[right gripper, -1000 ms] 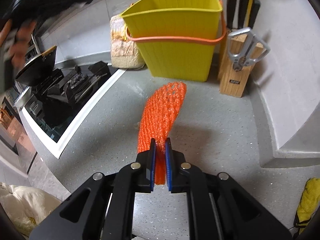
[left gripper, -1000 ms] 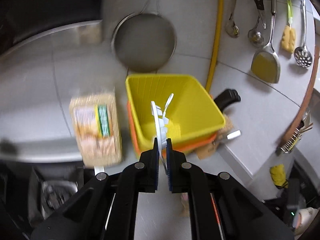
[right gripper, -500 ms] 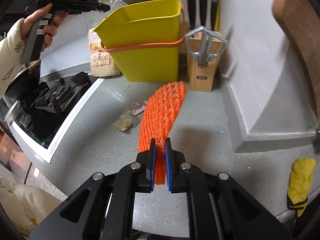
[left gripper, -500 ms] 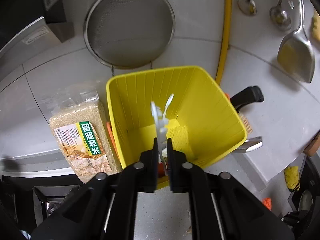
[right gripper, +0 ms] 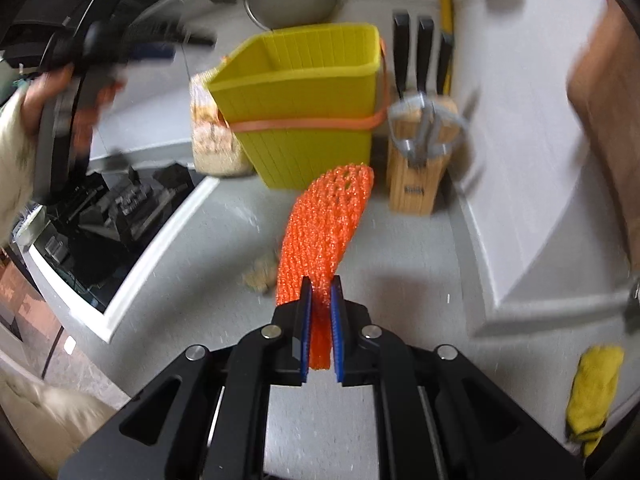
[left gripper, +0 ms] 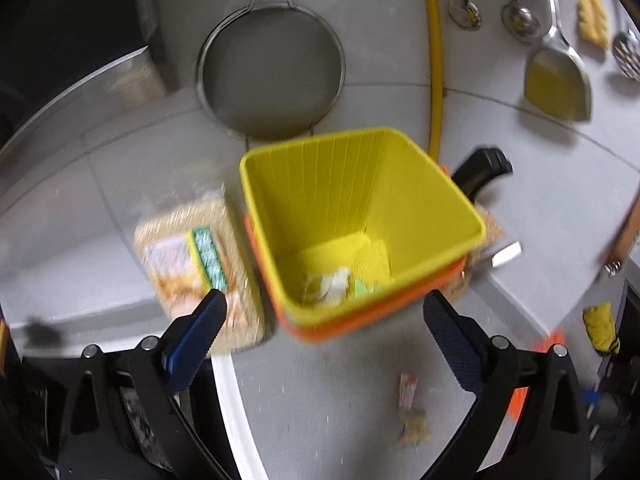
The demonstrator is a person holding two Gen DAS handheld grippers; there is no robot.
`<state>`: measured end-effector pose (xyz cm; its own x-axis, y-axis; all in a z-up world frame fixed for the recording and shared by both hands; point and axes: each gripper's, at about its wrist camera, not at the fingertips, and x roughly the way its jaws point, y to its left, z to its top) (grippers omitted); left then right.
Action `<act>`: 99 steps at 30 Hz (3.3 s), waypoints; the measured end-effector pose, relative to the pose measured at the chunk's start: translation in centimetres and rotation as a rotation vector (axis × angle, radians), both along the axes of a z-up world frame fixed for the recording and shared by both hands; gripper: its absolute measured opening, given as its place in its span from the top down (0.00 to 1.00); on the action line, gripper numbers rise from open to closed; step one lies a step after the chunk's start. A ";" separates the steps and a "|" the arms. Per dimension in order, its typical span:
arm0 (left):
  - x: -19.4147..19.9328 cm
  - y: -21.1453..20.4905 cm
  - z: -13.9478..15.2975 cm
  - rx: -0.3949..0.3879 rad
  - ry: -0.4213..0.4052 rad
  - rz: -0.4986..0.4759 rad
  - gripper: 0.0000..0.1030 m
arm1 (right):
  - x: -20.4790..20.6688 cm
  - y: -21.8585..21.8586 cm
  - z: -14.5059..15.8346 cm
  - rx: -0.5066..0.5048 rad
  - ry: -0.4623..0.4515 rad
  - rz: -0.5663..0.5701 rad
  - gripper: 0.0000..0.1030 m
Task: Collect trash
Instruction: 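Carry the orange mesh net over the yellow bucket and open the right gripper, then move the open right gripper to the clear green-printed bag and grasp it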
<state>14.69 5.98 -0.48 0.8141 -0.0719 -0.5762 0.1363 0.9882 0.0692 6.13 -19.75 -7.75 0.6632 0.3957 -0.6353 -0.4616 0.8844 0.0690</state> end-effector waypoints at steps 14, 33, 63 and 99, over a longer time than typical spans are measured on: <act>-11.3 1.1 -9.9 -0.028 0.157 0.132 0.05 | 9.4 5.7 14.3 0.005 -0.377 0.038 0.92; -14.9 4.9 -10.7 -0.082 0.168 0.257 0.05 | 20.9 12.9 10.2 -0.096 -0.152 -0.022 0.77; -12.5 3.4 -11.6 -0.066 0.198 0.189 0.04 | 6.9 4.9 -1.8 -0.095 0.014 0.033 0.10; -14.9 5.2 -12.1 -0.063 0.211 0.237 0.04 | 8.8 14.1 -14.0 -0.180 0.342 0.200 0.60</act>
<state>-0.19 11.18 -12.59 0.6757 0.0648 -0.7343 -0.0935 0.9956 0.0018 14.93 -5.66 -21.77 0.3239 0.3580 -0.8757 -0.6024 0.7918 0.1009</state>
